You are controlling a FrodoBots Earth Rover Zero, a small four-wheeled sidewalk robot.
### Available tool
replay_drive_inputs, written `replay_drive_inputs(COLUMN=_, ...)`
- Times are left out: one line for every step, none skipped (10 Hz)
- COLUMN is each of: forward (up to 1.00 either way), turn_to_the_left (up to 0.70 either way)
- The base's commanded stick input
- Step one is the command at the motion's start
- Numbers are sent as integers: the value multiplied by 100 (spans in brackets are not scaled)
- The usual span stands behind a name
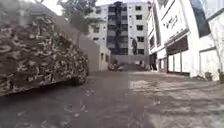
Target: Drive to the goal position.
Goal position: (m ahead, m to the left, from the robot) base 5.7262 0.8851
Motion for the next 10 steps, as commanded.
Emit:
replay_drive_inputs(forward=100, turn_to_the_left=6)
replay_drive_inputs(forward=100, turn_to_the_left=6)
replay_drive_inputs(forward=100, turn_to_the_left=6)
replay_drive_inputs(forward=100, turn_to_the_left=6)
replay_drive_inputs(forward=100, turn_to_the_left=6)
replay_drive_inputs(forward=100, turn_to_the_left=6)
replay_drive_inputs(forward=100, turn_to_the_left=6)
replay_drive_inputs(forward=100, turn_to_the_left=6)
replay_drive_inputs(forward=100, turn_to_the_left=6)
replay_drive_inputs(forward=100, turn_to_the_left=6)
